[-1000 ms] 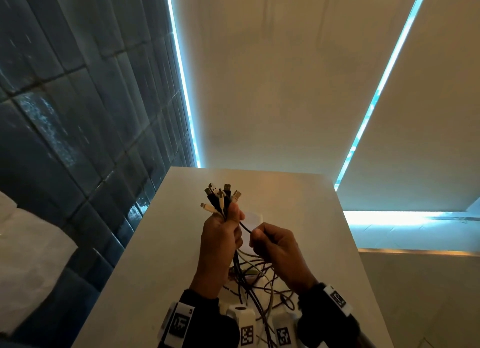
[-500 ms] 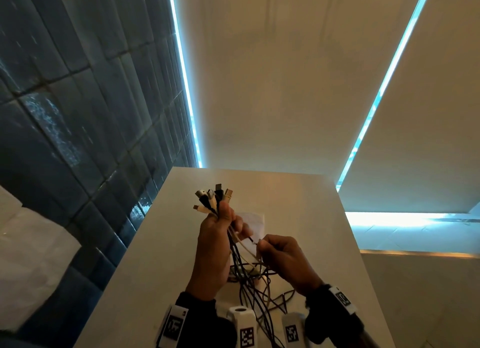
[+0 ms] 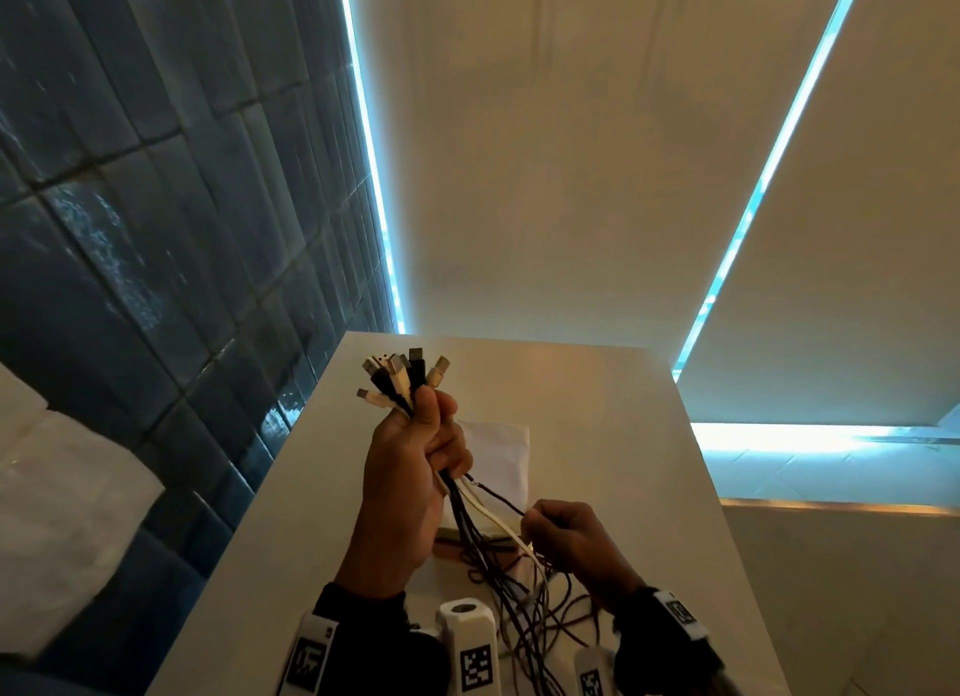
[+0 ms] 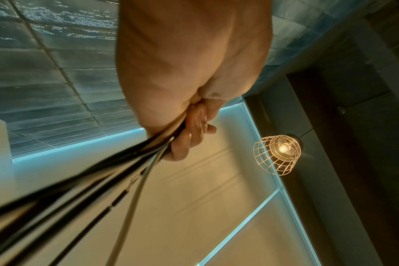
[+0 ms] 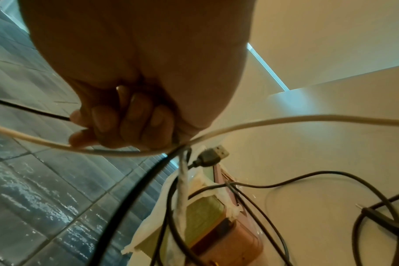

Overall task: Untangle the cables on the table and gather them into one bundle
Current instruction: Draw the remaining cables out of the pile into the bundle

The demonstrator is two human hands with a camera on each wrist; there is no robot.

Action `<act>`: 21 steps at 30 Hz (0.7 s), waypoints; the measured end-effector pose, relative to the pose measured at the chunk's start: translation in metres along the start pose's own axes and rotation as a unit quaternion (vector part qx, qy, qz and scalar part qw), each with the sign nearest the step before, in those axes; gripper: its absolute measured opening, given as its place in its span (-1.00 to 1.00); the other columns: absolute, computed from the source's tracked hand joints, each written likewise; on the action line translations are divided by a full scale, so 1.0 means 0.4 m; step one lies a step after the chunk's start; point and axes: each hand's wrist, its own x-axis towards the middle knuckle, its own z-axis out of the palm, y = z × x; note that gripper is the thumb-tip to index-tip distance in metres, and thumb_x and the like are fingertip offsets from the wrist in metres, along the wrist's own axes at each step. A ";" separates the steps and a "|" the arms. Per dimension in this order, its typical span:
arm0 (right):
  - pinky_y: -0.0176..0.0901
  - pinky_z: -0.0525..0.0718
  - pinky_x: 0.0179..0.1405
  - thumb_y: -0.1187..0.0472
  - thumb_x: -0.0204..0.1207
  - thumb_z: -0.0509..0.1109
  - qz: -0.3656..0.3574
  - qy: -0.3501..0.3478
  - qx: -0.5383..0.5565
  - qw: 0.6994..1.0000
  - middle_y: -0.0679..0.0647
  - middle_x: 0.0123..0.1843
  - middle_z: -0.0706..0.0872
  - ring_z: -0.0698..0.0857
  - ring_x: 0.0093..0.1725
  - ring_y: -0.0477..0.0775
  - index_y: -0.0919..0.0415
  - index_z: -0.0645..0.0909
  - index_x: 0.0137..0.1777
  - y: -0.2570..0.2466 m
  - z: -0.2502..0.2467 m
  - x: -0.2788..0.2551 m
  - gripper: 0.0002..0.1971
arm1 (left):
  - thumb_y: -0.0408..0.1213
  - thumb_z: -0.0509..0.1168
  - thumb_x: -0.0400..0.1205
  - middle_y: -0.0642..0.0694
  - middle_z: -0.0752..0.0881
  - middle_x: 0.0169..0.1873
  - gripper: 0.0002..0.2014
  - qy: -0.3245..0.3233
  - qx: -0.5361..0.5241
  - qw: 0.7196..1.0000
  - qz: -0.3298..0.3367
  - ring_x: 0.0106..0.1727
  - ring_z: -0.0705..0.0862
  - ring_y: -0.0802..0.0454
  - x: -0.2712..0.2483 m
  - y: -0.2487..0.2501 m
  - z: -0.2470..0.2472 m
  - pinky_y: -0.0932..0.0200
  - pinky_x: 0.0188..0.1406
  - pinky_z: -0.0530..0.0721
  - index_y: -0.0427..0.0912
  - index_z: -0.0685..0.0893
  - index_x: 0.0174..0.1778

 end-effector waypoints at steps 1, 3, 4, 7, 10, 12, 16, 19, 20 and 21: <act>-0.37 0.40 -0.52 0.26 0.68 0.28 0.003 -0.002 -0.001 1.000 -0.12 -0.57 0.56 0.46 -0.53 -0.21 0.26 0.61 -0.32 0.006 0.003 0.002 -0.70 | -0.16 0.05 0.75 0.01 0.26 -0.54 -0.68 0.000 -0.001 1.000 -0.001 -0.54 0.21 0.13 0.000 0.001 -0.001 0.24 -0.56 0.26 -0.21 0.52 -0.25; -0.36 0.41 -0.51 0.27 0.67 0.29 0.005 -0.006 -0.004 1.000 -0.11 -0.55 0.55 0.46 -0.53 -0.19 0.25 0.61 -0.33 0.015 0.003 0.005 -0.70 | -0.16 0.04 0.75 0.02 0.26 -0.56 -0.68 0.001 0.001 1.000 0.001 -0.55 0.21 0.14 -0.001 0.001 -0.003 0.24 -0.57 0.26 -0.20 0.51 -0.27; -0.35 0.42 -0.50 0.28 0.67 0.30 0.005 -0.003 -0.011 1.000 -0.11 -0.56 0.55 0.46 -0.53 -0.19 0.24 0.61 -0.33 0.017 0.003 0.009 -0.70 | -0.16 0.04 0.75 0.03 0.26 -0.57 -0.67 0.002 0.004 1.000 0.003 -0.56 0.21 0.14 -0.002 0.000 -0.005 0.25 -0.58 0.26 -0.20 0.49 -0.28; -0.24 0.44 -0.49 0.25 0.63 0.36 -0.001 0.054 -0.045 0.998 -0.10 -0.59 0.54 0.47 -0.56 -0.18 0.15 0.66 -0.39 0.003 0.006 0.024 -0.68 | -0.16 0.03 0.76 0.03 0.26 -0.59 -0.65 0.007 0.035 0.999 -0.013 -0.59 0.18 0.15 -0.002 0.000 -0.010 0.23 -0.59 0.17 -0.19 0.48 -0.32; -0.20 0.43 -0.52 0.22 0.58 0.41 -0.013 0.153 -0.029 0.988 -0.06 -0.59 0.52 0.44 -0.57 -0.08 0.16 0.67 -0.42 -0.058 0.006 0.037 -0.70 | -0.17 0.02 0.77 -0.06 0.40 -0.57 -0.65 0.019 0.102 0.993 -0.052 -0.61 0.23 0.11 0.001 -0.015 -0.016 0.21 -0.60 0.16 -0.19 0.47 -0.31; -0.23 0.39 -0.56 0.23 0.59 0.41 -0.046 0.185 0.004 0.982 -0.07 -0.58 0.53 0.41 -0.59 -0.07 0.14 0.65 -0.41 -0.123 0.006 0.037 -0.71 | -0.17 0.01 0.78 -0.16 0.59 -0.52 -0.67 0.034 0.129 0.988 -0.078 -0.59 0.39 0.05 0.003 -0.029 -0.017 0.23 -0.64 0.28 -0.21 0.46 -0.27; -0.27 0.44 -0.55 0.28 0.61 0.38 -0.140 0.145 0.010 0.979 -0.06 -0.51 0.60 0.48 -0.56 -0.13 0.27 0.68 -0.26 -0.243 0.029 0.018 -0.79 | -0.16 -0.03 0.80 -0.27 0.83 -0.18 -0.70 0.032 0.139 0.981 -0.129 -0.23 0.79 -0.14 0.003 -0.049 -0.001 0.07 -0.38 0.69 -0.21 0.52 -0.07; -0.30 0.69 -0.33 0.38 0.63 0.32 -0.178 0.059 0.047 0.981 0.06 -0.24 0.81 0.78 -0.30 -0.06 0.41 0.71 -0.12 -0.277 0.058 0.003 -0.84 | -0.19 0.02 0.78 -0.32 0.80 -0.06 -0.75 0.033 0.056 0.988 -0.143 0.01 0.79 -0.20 0.009 -0.047 0.010 -0.12 -0.09 0.75 -0.18 0.58 0.02; -0.28 0.69 -0.30 0.39 0.63 0.31 -0.182 0.038 0.040 0.982 0.08 -0.19 0.81 0.78 -0.27 -0.02 0.37 0.72 -0.11 -0.275 0.063 0.002 -0.83 | -0.18 0.04 0.77 -0.35 0.78 -0.05 -0.74 0.029 0.011 0.989 -0.146 0.05 0.78 -0.23 0.009 -0.044 0.011 -0.15 -0.04 0.72 -0.21 0.57 -0.07; -0.31 0.63 -0.36 0.38 0.63 0.32 -0.178 0.027 0.019 0.983 0.01 -0.25 0.78 0.71 -0.35 -0.07 0.30 0.74 -0.15 -0.267 0.066 0.001 -0.82 | -0.17 0.04 0.76 -0.37 0.77 -0.09 -0.72 0.019 -0.037 0.988 -0.148 0.07 0.77 -0.26 0.009 -0.040 0.010 -0.16 0.01 0.69 -0.23 0.53 -0.15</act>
